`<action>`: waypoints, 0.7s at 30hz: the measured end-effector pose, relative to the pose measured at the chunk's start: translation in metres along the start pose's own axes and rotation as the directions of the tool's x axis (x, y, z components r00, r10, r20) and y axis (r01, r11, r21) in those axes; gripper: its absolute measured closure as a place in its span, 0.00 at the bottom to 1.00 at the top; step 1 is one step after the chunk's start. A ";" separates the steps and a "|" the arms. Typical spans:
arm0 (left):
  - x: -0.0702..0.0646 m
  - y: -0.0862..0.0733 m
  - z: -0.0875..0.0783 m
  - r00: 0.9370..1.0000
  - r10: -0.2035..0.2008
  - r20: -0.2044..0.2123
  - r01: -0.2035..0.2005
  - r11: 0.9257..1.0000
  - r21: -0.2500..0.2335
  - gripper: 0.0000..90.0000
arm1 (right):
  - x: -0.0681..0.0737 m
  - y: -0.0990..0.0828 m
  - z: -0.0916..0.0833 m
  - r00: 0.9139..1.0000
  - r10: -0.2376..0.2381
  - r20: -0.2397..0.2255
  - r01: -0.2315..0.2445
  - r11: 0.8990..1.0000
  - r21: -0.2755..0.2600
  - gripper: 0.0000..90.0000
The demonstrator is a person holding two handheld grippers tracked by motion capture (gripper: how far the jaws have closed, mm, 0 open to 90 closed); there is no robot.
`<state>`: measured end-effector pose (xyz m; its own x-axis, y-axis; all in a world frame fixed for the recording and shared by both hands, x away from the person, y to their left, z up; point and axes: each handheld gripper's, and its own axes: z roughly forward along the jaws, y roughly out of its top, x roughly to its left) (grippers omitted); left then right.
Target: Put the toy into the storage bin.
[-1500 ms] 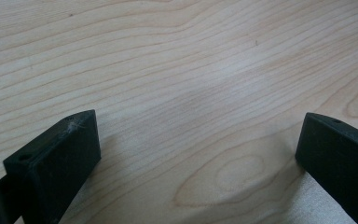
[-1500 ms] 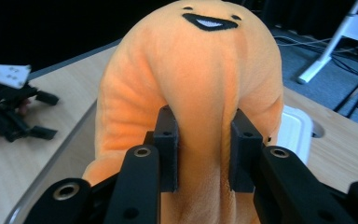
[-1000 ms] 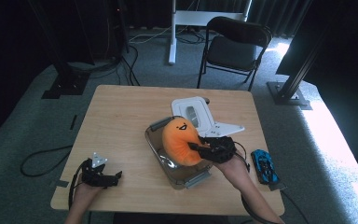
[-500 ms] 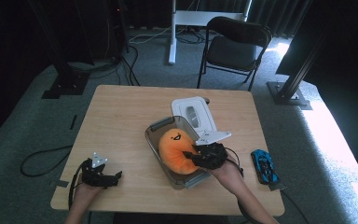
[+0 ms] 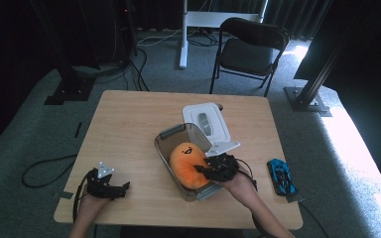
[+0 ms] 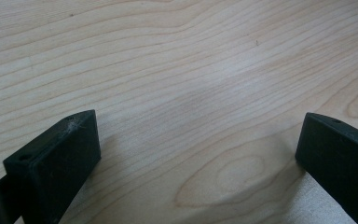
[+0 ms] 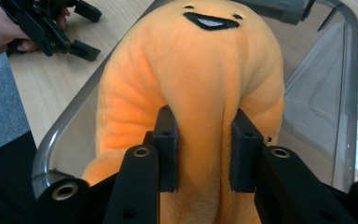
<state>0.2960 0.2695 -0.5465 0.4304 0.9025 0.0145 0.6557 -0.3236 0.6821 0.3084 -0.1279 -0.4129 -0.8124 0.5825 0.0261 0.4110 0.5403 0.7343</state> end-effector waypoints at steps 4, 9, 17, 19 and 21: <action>0.000 0.000 0.000 1.000 -0.001 0.000 0.001 1.000 0.000 0.00 | -0.001 -0.001 0.006 1.000 -0.001 -0.008 0.001 1.000 0.030 0.77; 0.000 0.000 0.000 1.000 -0.001 0.000 0.001 1.000 0.000 0.00 | -0.003 -0.002 0.013 1.000 -0.003 -0.018 0.004 0.998 0.062 0.76; 0.000 0.000 0.000 1.000 0.001 -0.001 -0.001 1.000 0.000 0.00 | -0.004 -0.003 0.022 0.999 -0.013 -0.035 0.016 0.993 0.113 0.75; 0.000 0.000 0.000 1.000 -0.001 -0.001 0.001 1.000 0.000 0.00 | -0.004 -0.003 0.023 0.999 -0.009 -0.036 0.013 0.993 0.118 0.75; 0.000 0.000 0.000 1.000 -0.002 -0.002 0.002 1.000 -0.003 0.00 | -0.005 -0.002 0.024 0.999 -0.012 -0.040 0.017 0.992 0.127 0.74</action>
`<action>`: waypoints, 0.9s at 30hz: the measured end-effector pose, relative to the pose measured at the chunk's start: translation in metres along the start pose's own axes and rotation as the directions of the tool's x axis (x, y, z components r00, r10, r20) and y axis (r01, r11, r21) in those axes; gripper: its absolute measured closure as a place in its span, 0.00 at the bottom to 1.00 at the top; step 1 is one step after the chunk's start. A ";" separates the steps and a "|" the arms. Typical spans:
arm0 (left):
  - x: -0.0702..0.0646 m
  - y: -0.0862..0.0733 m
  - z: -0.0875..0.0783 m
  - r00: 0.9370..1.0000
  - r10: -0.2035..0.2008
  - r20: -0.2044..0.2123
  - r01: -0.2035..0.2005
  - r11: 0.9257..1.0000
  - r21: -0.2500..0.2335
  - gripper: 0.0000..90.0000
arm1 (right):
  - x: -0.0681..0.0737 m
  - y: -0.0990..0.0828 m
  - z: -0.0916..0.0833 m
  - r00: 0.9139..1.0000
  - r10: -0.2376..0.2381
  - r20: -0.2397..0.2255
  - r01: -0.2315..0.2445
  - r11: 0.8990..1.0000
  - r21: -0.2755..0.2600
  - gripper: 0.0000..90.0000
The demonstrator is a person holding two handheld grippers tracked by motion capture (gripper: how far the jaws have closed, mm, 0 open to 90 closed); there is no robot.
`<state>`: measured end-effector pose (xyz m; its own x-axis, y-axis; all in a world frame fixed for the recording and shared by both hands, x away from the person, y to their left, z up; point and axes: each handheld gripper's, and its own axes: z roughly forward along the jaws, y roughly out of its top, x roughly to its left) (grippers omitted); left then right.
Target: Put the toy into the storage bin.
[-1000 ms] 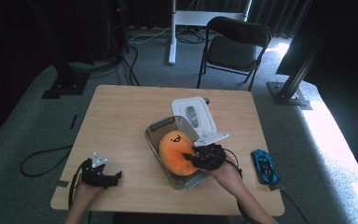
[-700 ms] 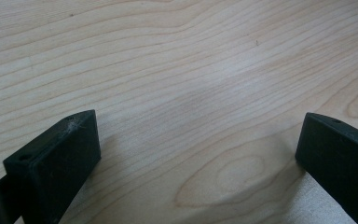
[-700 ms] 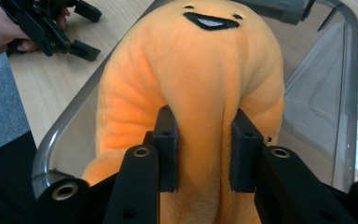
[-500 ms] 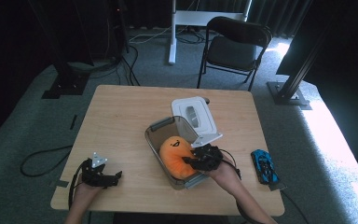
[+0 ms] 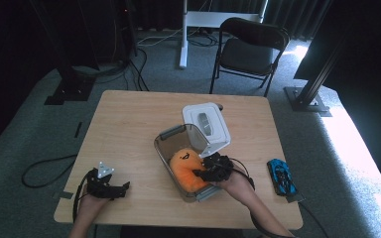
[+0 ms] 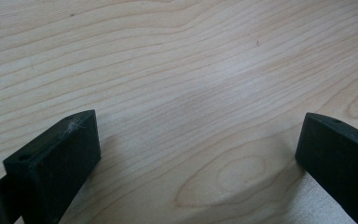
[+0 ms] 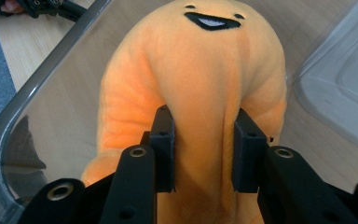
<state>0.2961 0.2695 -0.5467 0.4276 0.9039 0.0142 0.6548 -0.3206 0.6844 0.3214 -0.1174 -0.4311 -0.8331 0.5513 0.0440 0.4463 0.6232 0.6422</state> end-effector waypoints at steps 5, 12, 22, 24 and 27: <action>0.000 0.000 0.000 1.000 0.000 0.000 0.000 1.000 -0.001 0.00 | -0.001 0.002 0.004 1.000 -0.002 -0.008 0.002 1.000 0.030 0.72; 0.000 0.000 0.000 1.000 0.000 0.000 0.000 1.000 0.000 0.00 | -0.001 0.004 0.005 0.999 -0.006 -0.033 0.008 0.998 0.056 0.60; 0.000 0.000 0.000 1.000 -0.001 0.000 0.001 1.000 -0.001 0.00 | -0.005 0.004 0.003 0.999 0.018 -0.032 -0.016 0.999 0.042 0.38; 0.000 0.000 0.000 1.000 -0.002 0.000 0.002 1.000 -0.001 0.00 | -0.005 0.004 0.001 0.999 0.021 -0.032 -0.020 0.999 0.035 0.39; 0.000 0.000 0.000 1.000 0.000 -0.001 0.000 1.000 -0.001 0.00 | -0.008 0.005 -0.005 0.998 0.037 -0.046 -0.037 0.999 0.006 0.38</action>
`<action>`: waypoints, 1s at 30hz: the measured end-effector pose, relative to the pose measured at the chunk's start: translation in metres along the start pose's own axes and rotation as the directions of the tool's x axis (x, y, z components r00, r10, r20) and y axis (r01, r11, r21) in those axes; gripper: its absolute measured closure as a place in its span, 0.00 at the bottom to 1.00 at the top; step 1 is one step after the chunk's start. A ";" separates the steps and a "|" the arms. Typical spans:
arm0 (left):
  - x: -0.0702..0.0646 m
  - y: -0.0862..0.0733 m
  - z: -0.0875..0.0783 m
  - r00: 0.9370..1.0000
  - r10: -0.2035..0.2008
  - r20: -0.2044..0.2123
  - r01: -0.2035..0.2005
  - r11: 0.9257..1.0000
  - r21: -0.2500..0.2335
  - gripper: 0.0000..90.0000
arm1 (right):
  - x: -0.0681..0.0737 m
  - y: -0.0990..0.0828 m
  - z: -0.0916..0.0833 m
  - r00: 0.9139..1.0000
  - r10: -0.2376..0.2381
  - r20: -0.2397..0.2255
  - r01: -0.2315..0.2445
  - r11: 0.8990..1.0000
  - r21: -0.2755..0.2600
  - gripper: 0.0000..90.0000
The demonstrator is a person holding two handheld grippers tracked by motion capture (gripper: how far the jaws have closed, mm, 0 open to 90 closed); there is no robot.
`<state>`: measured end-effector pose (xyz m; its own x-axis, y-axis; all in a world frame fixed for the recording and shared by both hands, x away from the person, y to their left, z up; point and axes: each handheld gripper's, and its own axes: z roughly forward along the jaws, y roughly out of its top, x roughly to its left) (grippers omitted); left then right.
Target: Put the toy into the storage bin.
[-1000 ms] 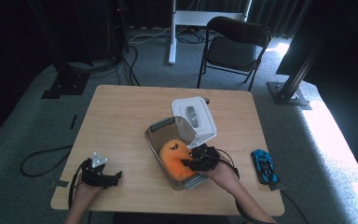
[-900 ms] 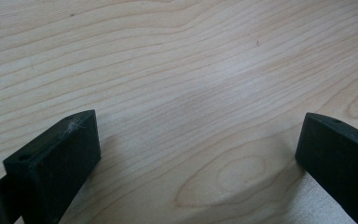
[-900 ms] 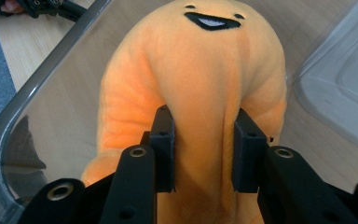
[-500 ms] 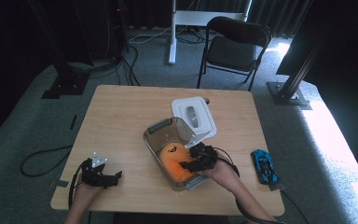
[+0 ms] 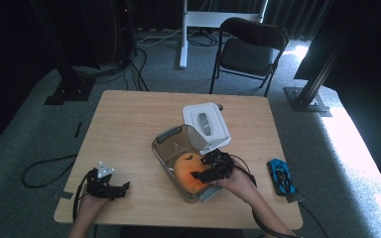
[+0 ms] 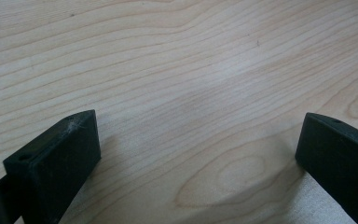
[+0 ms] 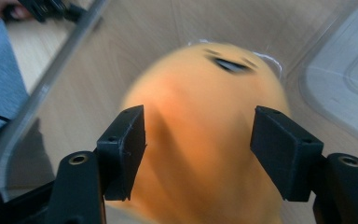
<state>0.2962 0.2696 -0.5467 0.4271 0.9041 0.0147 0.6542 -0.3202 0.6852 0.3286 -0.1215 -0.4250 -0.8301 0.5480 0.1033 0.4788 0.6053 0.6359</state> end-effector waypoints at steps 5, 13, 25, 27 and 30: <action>0.000 0.000 0.000 1.000 0.000 0.001 0.000 1.000 0.000 0.00 | -0.002 -0.001 -0.008 1.000 0.002 0.011 -0.001 1.000 -0.019 0.32; 0.000 0.000 0.000 1.000 -0.002 0.001 0.002 1.000 0.000 0.00 | -0.007 -0.004 -0.021 1.000 0.030 0.003 -0.030 0.998 -0.063 0.27; 0.000 0.000 0.000 1.000 -0.002 0.001 0.002 1.000 0.000 0.00 | -0.019 -0.012 -0.045 0.997 0.080 0.008 -0.078 0.987 -0.139 0.21; 0.000 0.000 0.000 1.000 -0.002 0.001 0.002 1.000 0.000 0.00 | -0.020 -0.013 -0.049 0.996 0.089 0.024 -0.084 0.985 -0.150 0.20; 0.000 0.000 0.000 1.000 -0.002 0.001 0.002 1.000 0.000 0.00 | -0.023 -0.016 -0.054 0.994 0.099 0.034 -0.092 0.982 -0.163 0.19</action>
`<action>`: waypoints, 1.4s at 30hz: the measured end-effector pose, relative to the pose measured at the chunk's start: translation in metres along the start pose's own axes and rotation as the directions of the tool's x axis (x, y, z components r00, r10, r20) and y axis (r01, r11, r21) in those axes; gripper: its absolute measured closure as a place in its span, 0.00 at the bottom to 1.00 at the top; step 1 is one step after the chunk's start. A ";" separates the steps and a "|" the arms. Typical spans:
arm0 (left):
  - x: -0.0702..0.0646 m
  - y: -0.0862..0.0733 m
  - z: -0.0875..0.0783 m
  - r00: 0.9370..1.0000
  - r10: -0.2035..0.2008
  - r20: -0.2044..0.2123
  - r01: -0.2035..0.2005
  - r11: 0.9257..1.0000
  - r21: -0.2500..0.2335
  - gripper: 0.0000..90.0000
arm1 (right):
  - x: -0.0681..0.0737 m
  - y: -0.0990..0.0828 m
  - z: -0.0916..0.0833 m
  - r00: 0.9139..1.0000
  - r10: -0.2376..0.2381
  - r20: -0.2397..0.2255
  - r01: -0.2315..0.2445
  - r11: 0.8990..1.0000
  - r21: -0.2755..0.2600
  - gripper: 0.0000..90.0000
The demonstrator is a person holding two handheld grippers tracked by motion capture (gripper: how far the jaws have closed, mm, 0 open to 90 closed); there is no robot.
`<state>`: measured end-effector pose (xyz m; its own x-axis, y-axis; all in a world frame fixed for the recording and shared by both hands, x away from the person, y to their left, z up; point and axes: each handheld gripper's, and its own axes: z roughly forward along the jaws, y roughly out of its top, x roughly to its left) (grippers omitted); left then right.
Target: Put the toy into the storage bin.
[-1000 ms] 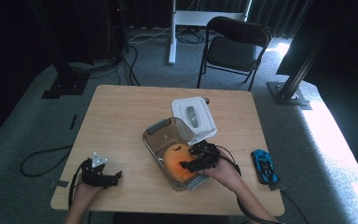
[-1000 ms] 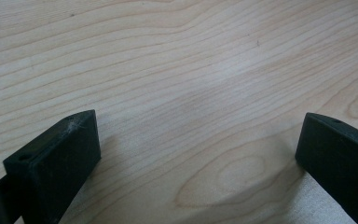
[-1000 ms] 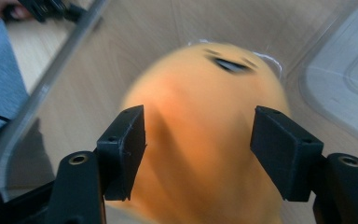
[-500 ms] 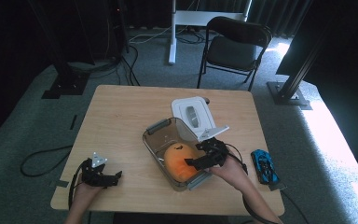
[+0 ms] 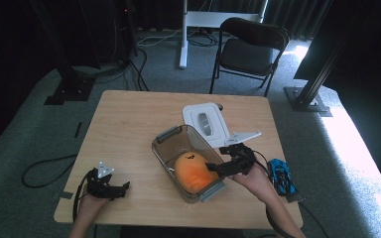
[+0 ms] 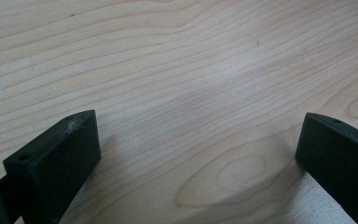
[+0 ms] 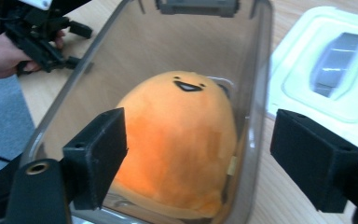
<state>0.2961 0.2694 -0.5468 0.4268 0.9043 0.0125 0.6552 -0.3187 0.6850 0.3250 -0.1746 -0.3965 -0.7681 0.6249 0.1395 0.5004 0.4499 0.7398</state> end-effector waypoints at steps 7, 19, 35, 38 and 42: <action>0.000 0.000 0.000 1.000 0.000 0.000 0.000 1.000 0.001 0.00 | -0.009 -0.007 -0.011 0.999 0.020 0.033 -0.019 0.999 -0.028 0.14; 0.000 0.000 0.000 1.000 0.000 0.000 0.000 1.000 0.000 0.00 | -0.033 -0.029 -0.029 0.990 0.094 0.104 -0.087 0.994 -0.067 0.15; 0.000 0.000 0.000 1.000 0.002 0.000 -0.002 1.000 0.001 0.00 | -0.066 -0.069 -0.043 0.960 0.209 0.189 -0.192 0.976 -0.101 0.15; 0.000 0.000 0.000 1.000 0.001 0.000 -0.001 1.000 0.001 0.00 | -0.074 -0.078 -0.048 0.946 0.241 0.216 -0.221 0.969 -0.114 0.15; 0.000 0.000 0.000 1.000 0.002 0.000 -0.002 1.000 0.001 0.00 | -0.081 -0.088 -0.051 0.933 0.263 0.245 -0.240 0.963 -0.120 0.15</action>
<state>0.2961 0.2695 -0.5467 0.4277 0.9038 0.0137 0.6554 -0.3205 0.6840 0.3233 -0.2970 -0.4394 -0.4874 0.8578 0.1631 0.6179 0.2068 0.7586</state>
